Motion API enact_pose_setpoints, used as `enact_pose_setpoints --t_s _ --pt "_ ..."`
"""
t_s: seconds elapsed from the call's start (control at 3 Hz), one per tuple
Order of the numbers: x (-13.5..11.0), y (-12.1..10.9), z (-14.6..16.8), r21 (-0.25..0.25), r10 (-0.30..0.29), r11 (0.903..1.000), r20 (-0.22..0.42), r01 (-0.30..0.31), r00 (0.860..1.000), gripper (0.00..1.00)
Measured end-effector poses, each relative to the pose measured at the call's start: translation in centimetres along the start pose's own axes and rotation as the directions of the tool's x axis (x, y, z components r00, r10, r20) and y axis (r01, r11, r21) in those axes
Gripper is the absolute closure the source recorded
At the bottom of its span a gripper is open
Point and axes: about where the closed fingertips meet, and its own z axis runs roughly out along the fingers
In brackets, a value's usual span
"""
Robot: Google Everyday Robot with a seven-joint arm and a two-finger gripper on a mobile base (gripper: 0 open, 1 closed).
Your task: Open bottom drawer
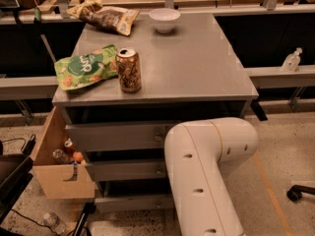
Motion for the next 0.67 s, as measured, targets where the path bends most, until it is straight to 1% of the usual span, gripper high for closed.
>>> enact_pose_setpoints --t_s 0.33,0.67 --pt "-1.4 1.7 -0.5 -0.05 0.005 0.9987 -0.055 -0.007 0.998 0.37" --pt "-0.8 5.4 -2.2 -0.111 0.074 0.9899 -0.131 -0.089 0.989 0.68"
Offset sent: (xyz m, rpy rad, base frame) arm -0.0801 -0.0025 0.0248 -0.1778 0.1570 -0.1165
